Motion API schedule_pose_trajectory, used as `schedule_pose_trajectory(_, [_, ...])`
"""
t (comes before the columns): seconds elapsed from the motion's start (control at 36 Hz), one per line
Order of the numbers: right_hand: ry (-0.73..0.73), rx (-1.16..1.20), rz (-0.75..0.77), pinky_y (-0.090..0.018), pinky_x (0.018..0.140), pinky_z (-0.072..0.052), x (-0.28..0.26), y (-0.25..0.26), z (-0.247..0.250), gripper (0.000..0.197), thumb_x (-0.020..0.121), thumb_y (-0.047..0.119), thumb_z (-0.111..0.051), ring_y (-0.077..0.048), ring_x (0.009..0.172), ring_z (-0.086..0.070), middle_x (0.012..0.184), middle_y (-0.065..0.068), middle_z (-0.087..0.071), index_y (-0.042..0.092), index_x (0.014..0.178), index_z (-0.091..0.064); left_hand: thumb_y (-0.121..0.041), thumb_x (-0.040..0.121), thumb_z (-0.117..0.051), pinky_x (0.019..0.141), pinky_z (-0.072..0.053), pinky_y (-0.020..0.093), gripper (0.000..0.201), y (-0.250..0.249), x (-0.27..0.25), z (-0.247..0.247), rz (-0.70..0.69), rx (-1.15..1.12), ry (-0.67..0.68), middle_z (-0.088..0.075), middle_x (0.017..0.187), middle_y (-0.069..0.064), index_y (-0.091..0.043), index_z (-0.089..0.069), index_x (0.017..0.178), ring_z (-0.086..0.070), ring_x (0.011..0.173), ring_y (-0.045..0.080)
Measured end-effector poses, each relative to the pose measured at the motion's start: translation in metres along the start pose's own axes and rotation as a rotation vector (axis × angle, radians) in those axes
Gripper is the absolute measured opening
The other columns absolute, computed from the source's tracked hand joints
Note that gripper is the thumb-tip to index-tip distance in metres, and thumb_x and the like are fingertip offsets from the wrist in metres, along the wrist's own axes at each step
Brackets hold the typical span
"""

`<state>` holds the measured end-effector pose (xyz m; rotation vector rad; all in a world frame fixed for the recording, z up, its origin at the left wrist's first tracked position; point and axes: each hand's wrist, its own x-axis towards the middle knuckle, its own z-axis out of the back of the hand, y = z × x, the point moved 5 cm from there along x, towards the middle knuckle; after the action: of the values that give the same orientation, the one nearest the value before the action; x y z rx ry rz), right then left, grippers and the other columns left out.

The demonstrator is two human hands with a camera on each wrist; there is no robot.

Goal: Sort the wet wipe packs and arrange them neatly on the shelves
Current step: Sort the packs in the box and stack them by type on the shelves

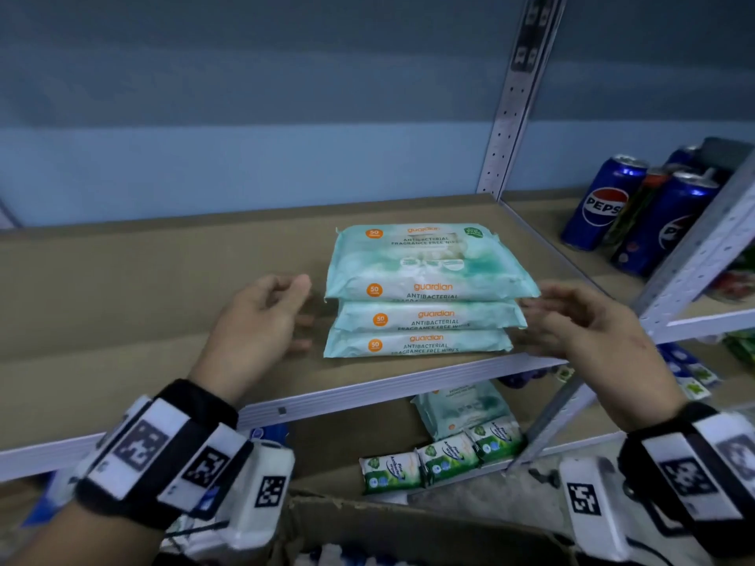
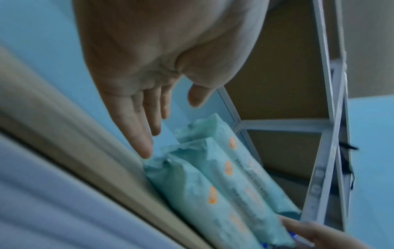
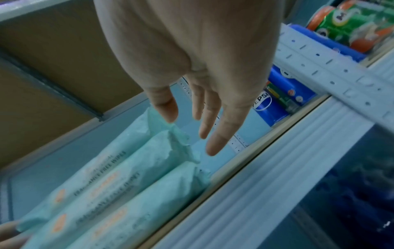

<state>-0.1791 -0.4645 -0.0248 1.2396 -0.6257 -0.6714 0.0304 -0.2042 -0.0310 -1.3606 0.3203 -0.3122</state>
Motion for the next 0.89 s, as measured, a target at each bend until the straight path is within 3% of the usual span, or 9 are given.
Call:
schedule_pose_trajectory(0.11, [0.043, 0.196, 0.035, -0.036, 0.081, -0.057, -0.009, 0.016, -0.013, 0.056, 0.098, 0.021, -0.056, -0.018, 0.100, -0.071, 0.116, 0.002, -0.070, 0.035, 0.149, -0.036, -0.041, 0.098, -0.053, 0.081, -0.059, 0.037, 0.026, -0.010, -0.015, -0.020, 0.032, -0.227, 0.140, -0.072, 0.108, -0.009, -0.024, -0.063, 0.113, -0.071, 0.098, 0.012])
schedule_pose_trajectory(0.17, [0.109, 0.227, 0.022, -0.035, 0.083, -0.055, -0.012, 0.019, -0.022, 0.062, 0.099, 0.025, -0.054, -0.015, 0.103, -0.070, 0.120, 0.007, -0.070, 0.042, 0.151, -0.026, -0.037, 0.099, -0.052, 0.084, -0.058, 0.036, 0.023, -0.012, -0.020, -0.027, 0.018, -0.254, 0.184, -0.074, 0.108, -0.008, -0.023, -0.064, 0.113, -0.071, 0.100, 0.014])
schedule_pose_trajectory(0.31, [0.192, 0.195, 0.022, -0.035, 0.091, -0.050, -0.016, 0.022, -0.029, 0.035, 0.102, 0.030, -0.048, -0.010, 0.106, -0.068, 0.117, 0.014, -0.070, 0.045, 0.132, -0.055, -0.033, 0.101, -0.049, 0.077, -0.060, 0.036, 0.023, -0.012, -0.025, -0.037, 0.019, -0.272, 0.196, -0.074, 0.106, -0.008, -0.026, -0.064, 0.118, -0.072, 0.095, 0.015])
schedule_pose_trajectory(0.39, [0.190, 0.191, 0.030, -0.035, 0.094, -0.050, -0.018, 0.021, -0.026, 0.036, 0.100, 0.031, -0.051, -0.009, 0.108, -0.067, 0.118, 0.015, -0.069, 0.046, 0.133, -0.054, -0.030, 0.101, -0.051, 0.074, -0.060, 0.035, 0.021, -0.013, -0.025, -0.040, 0.016, -0.291, 0.193, -0.075, 0.104, -0.007, -0.027, -0.065, 0.116, -0.073, 0.094, 0.015])
schedule_pose_trajectory(0.56, [0.124, 0.150, 0.099, -0.016, 0.068, -0.055, -0.021, 0.023, -0.015, 0.048, 0.097, 0.007, -0.055, -0.005, 0.096, -0.070, 0.109, 0.013, -0.072, 0.039, 0.132, -0.055, -0.028, 0.100, -0.054, 0.064, -0.058, 0.029, 0.021, -0.015, -0.025, -0.055, 0.026, -0.337, 0.228, -0.074, 0.106, -0.004, -0.026, -0.065, 0.118, -0.073, 0.094, 0.015])
schedule_pose_trajectory(0.67, [0.072, 0.071, 0.123, -0.034, 0.090, -0.054, -0.020, 0.020, 0.001, 0.056, 0.092, 0.008, -0.063, -0.009, 0.108, -0.067, 0.120, 0.011, -0.069, 0.037, 0.139, -0.051, -0.028, 0.099, -0.055, 0.067, -0.059, 0.030, 0.023, -0.015, -0.029, -0.075, 0.039, -0.369, 0.260, -0.075, 0.106, -0.003, -0.025, -0.062, 0.121, -0.072, 0.095, 0.016])
schedule_pose_trajectory(0.72, [0.049, 0.048, 0.137, -0.039, 0.093, -0.053, -0.019, 0.020, 0.010, 0.060, 0.089, 0.007, -0.067, -0.011, 0.110, -0.066, 0.123, 0.008, -0.068, 0.035, 0.139, -0.051, -0.030, 0.099, -0.056, 0.069, -0.059, 0.031, 0.024, -0.015, -0.032, -0.086, 0.046, -0.383, 0.274, -0.075, 0.105, -0.003, -0.026, -0.061, 0.122, -0.073, 0.095, 0.016])
schedule_pose_trajectory(0.81, [0.016, 0.026, 0.152, -0.024, 0.079, -0.059, -0.016, 0.021, 0.020, 0.064, 0.086, 0.002, -0.070, -0.002, 0.101, -0.068, 0.118, 0.011, -0.068, 0.031, 0.139, -0.050, -0.032, 0.098, -0.057, 0.071, -0.058, 0.031, 0.024, -0.015, -0.037, -0.103, 0.059, -0.406, 0.296, -0.075, 0.103, -0.005, -0.027, -0.060, 0.122, -0.073, 0.093, 0.015])
schedule_pose_trajectory(0.89, [-0.006, -0.025, 0.181, -0.011, 0.068, -0.054, -0.011, 0.019, 0.029, 0.067, 0.081, 0.000, -0.074, 0.008, 0.095, -0.066, 0.117, 0.016, -0.064, 0.035, 0.133, -0.048, -0.032, 0.098, -0.057, 0.074, -0.059, 0.032, 0.027, -0.016, -0.040, -0.117, 0.082, -0.437, 0.334, -0.075, 0.105, -0.004, -0.028, -0.058, 0.125, -0.073, 0.094, 0.015])
